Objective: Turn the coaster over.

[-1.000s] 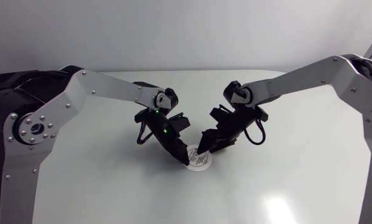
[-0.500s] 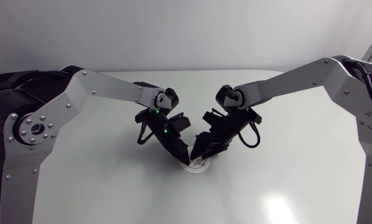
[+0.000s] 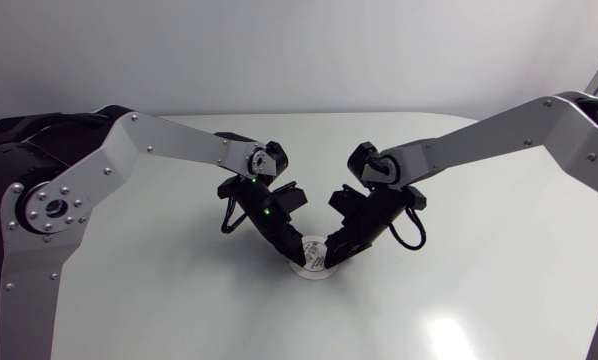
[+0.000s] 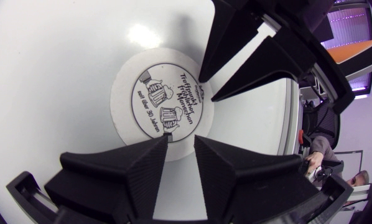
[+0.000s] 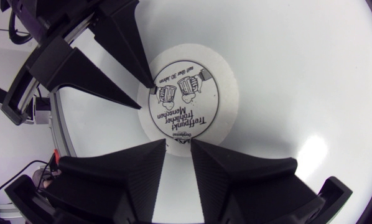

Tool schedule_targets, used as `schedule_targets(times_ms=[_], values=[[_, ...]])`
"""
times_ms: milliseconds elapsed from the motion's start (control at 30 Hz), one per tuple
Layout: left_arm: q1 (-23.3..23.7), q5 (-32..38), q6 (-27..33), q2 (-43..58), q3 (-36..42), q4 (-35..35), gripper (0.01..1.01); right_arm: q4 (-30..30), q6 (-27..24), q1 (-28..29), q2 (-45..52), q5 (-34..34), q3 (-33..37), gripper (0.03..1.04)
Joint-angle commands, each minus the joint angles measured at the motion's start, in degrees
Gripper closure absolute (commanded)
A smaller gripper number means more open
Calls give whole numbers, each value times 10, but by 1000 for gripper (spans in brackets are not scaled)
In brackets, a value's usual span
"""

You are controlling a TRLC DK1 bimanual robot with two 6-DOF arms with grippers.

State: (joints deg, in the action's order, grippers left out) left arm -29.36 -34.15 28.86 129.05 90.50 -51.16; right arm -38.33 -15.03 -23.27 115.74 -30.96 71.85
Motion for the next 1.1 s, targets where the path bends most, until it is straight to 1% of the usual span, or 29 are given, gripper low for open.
schedule_targets(times_ms=[0, 133, 200, 233, 300, 400, 500, 633, 767, 900, 1067], values=[[4, 22, 2, -13, -23, 6, 693, 8, -11, -25, -3, 18, -22, 944], [13, 29, -2, -30, -17, 11, 693, 24, -11, -42, 12, 64, -27, 956], [14, 35, -6, -35, -14, 13, 693, 38, -11, -46, 22, 108, -34, 956], [15, 35, -6, -37, -11, 12, 693, 37, -11, -44, 27, 122, -34, 957], [16, 34, -6, -39, -9, 6, 693, 45, -12, -42, 32, 173, -41, 957], [13, 34, -1, -39, -16, 3, 693, 44, -19, -29, 41, 205, -33, 957], [12, 33, 0, -40, -21, 5, 693, 38, -26, -12, 53, 211, -12, 957], [18, 38, -1, -41, -11, 14, 693, 23, -26, -5, 59, 209, 12, 956], [25, 54, -6, -19, 13, 24, 693, 16, -24, -27, 48, 199, -1, 957], [19, 59, -11, -3, 21, 24, 693, 16, -18, -54, 29, 189, -24, 956], [19, 69, -20, 11, 32, 26, 693, 16, -13, -75, 22, 172, -34, 957]])
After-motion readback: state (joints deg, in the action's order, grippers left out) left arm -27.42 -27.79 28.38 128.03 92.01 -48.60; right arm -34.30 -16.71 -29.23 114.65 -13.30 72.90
